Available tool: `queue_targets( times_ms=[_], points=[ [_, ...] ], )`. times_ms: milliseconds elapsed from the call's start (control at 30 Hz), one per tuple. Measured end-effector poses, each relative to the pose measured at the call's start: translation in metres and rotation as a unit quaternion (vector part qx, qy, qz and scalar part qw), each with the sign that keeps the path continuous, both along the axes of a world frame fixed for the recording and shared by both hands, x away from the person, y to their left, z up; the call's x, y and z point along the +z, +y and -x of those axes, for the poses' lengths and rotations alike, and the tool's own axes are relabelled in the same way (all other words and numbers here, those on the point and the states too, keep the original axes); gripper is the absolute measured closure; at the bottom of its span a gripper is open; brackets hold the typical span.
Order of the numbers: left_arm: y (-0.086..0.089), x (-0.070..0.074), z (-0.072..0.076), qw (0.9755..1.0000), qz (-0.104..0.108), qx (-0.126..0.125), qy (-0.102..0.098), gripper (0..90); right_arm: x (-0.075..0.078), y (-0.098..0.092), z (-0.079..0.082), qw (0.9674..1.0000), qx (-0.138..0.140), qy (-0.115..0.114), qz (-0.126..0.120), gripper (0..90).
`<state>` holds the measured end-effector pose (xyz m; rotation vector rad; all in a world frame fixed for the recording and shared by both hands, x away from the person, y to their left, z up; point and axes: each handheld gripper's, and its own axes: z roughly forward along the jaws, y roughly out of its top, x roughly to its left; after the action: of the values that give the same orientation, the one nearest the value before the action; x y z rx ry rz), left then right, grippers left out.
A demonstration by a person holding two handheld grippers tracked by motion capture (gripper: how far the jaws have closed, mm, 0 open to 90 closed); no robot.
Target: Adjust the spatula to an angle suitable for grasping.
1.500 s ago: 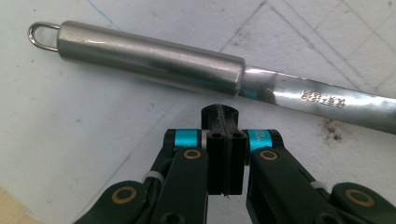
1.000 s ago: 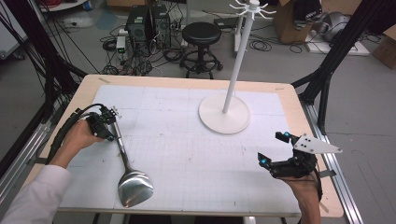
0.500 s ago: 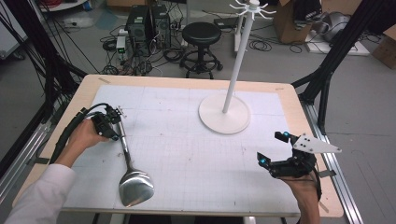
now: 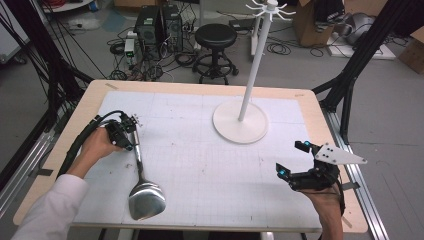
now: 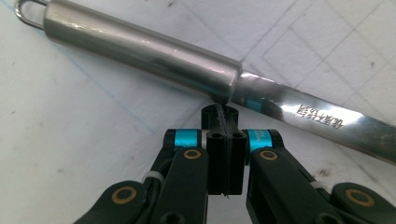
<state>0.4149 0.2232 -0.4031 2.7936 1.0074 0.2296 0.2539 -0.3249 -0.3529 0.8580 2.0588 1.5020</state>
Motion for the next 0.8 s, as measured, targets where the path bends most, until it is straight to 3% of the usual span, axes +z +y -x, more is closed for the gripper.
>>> queue_targets(
  times_ms=[467, 700, 800],
  points=[
    [-0.018, 0.004, -0.001, 0.9998, 0.006, -0.017, -0.002, 89.8, 0.001, 0.0, 0.0, 1.0, 0.0, 0.0, -0.002, 0.5],
    [-0.014, 0.003, -0.001, 0.9999, -0.009, -0.011, 0.0, 89.9, 0.001, -0.002, 0.001, 1.0, 0.0, -0.001, -0.002, 0.6],
    [-0.014, 0.005, -0.001, 1.0, 0.0, -0.009, 0.0, 89.8, 0.001, -0.002, 0.001, 1.0, -0.001, -0.002, -0.001, 0.6]
  ],
)
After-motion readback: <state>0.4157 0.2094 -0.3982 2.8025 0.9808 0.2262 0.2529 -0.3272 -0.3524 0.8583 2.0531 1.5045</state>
